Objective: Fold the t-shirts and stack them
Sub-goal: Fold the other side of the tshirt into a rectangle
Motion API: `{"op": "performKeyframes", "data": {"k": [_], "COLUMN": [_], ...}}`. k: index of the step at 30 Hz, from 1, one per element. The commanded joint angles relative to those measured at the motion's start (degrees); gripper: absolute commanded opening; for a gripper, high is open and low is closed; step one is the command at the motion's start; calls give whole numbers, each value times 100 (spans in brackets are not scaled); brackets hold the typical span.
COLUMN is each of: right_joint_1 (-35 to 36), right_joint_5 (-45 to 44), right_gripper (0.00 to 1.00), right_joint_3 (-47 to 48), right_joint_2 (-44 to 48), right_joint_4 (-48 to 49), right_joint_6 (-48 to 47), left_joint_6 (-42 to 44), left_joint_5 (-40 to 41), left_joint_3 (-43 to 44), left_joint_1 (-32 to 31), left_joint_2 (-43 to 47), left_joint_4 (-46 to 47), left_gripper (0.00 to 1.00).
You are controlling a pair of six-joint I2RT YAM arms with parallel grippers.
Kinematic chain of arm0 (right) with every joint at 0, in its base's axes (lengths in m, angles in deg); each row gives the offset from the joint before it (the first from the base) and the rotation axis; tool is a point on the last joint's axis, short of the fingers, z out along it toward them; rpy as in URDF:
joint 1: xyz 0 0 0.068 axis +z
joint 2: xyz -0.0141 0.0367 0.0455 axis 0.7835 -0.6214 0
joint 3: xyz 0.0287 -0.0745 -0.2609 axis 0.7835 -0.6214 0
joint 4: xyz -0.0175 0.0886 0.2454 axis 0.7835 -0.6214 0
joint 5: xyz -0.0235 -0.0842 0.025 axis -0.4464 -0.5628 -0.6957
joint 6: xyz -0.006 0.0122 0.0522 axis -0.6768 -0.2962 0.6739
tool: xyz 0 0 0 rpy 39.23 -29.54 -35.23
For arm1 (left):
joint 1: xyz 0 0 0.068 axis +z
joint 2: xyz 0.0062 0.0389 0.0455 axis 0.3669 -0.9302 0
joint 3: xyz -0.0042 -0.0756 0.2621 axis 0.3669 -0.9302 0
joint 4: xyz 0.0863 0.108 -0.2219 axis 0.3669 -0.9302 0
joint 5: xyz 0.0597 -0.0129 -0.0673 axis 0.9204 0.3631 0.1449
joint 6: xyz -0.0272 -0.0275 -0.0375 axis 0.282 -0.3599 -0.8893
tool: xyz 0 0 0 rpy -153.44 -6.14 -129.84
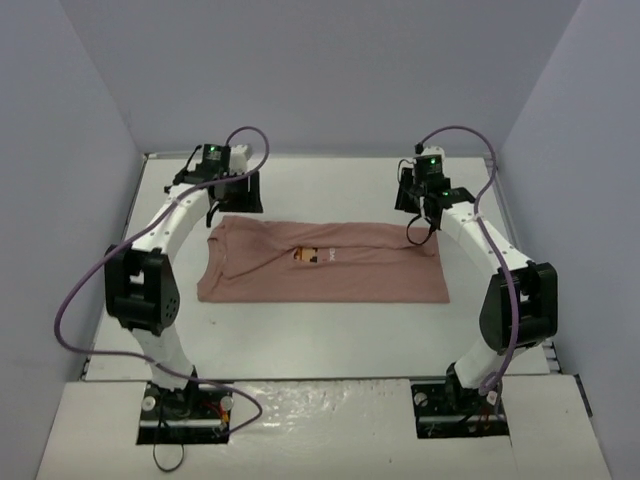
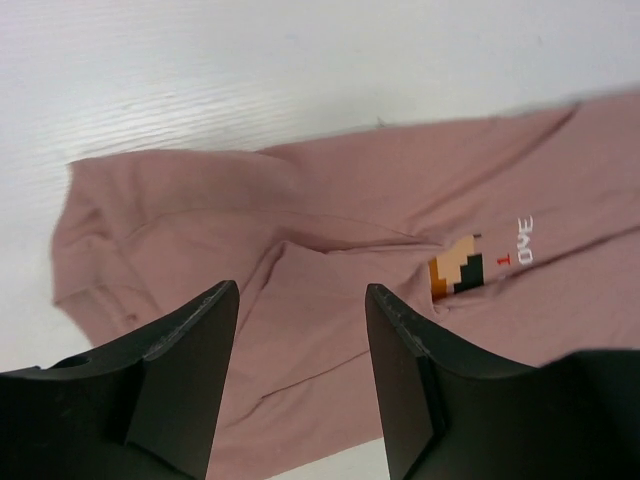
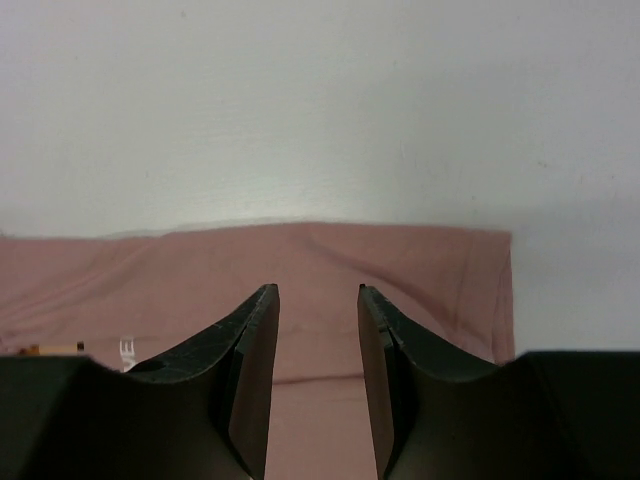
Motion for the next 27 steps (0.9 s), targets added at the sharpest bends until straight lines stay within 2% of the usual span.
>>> {"op": "performKeyframes", "data": {"k": [1,4,11,19,25,27], "right_joint_1": [-40,-31,-25,-23,-23,-27], "right_joint_5": [353,562,650,638,620,598], "right_gripper": [35,35,35,35,35,35], "right_joint_3": [-651,-1109,-1828,-2214,-2285,-2302], "right_joint_2": [840,1203,1882,2115,2150,2159], "right_joint_4": [-79,-79,-79,-79,-79,-79], "right_joint_6": [64,158,279,330,356,351], "left_joint_6": [1307,1707,1907,1872,1757,1732], "left_joint_5": [-487,-589,-685,-900,-717,-722], "left_joint_3": [-102,0,-74,-112,-130,-143], "left_joint_1": [-58,-46,-35,-111,-129,-133], "left_joint_2": [-358,-553,-830,-1131,-1298,-1302], "left_joint_4": [95,-62,-105,-99,-115,-107], "left_gripper": [51,52,53,52,52,47]}}
